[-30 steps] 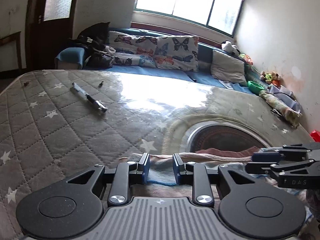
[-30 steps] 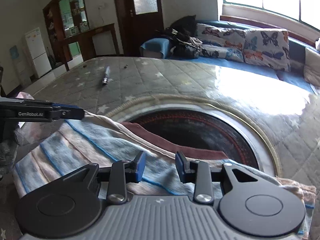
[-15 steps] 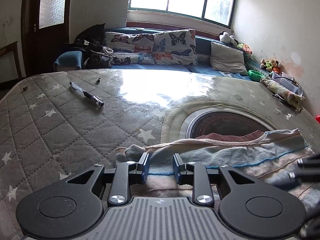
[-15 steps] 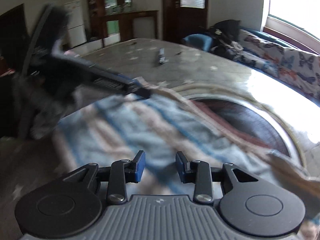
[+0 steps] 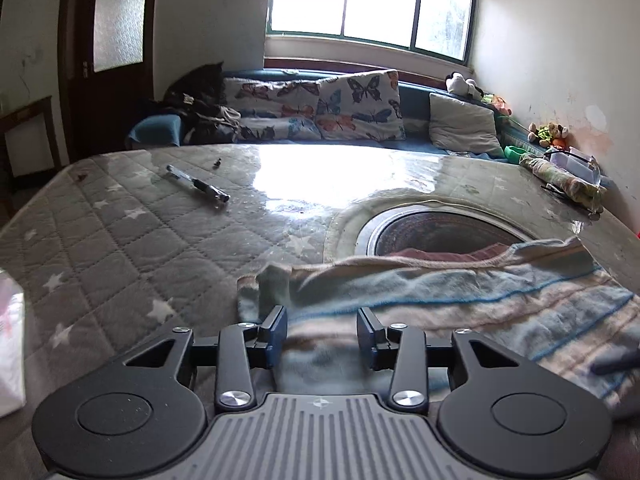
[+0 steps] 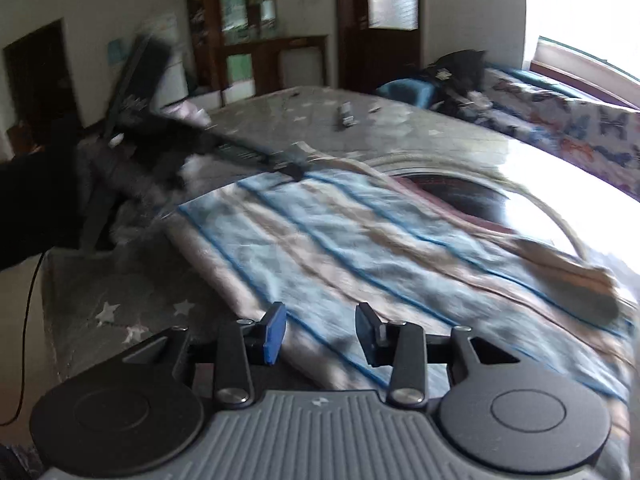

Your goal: Fold towel

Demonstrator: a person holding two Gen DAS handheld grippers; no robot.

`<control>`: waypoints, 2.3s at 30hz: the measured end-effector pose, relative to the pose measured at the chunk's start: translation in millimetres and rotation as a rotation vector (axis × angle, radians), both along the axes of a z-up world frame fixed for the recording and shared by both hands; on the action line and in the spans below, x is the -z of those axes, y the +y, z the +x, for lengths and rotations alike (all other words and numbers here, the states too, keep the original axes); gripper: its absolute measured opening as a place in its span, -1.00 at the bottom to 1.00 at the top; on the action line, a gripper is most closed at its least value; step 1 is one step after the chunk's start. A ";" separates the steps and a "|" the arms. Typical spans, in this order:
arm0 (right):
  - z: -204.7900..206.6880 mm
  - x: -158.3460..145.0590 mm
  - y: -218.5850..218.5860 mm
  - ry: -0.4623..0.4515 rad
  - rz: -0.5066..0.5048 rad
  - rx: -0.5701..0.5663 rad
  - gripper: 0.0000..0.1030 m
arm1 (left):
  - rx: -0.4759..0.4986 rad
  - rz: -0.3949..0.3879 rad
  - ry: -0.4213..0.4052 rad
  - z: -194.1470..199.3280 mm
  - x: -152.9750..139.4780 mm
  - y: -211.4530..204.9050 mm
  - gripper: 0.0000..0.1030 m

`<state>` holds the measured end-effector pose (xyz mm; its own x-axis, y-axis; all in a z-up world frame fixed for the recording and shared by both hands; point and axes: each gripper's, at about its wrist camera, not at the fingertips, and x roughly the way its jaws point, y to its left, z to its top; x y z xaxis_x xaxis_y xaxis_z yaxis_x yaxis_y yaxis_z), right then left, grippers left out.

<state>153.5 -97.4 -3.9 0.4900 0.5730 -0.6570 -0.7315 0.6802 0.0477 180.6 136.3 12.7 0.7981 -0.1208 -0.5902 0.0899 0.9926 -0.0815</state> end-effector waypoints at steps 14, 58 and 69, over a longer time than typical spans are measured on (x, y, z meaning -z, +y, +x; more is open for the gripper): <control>-6.0 -1.7 -129.0 -0.093 0.028 0.489 -0.07 | -0.107 -0.075 0.033 -75.2 9.8 2.5 0.00; -83.4 -11.2 -196.4 -0.061 0.201 0.581 -0.61 | 0.022 -0.173 -0.035 -164.3 -24.5 -22.0 -0.09; -68.0 6.5 -201.6 -0.019 0.294 0.620 -0.27 | 0.068 -0.186 0.026 -143.8 6.6 -55.5 0.02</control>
<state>85.5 -299.0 -10.4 0.7950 0.3357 -0.5052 -0.2133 0.9344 0.2853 36.8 80.8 6.1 0.7692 -0.2826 -0.5731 0.1514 0.9519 -0.2663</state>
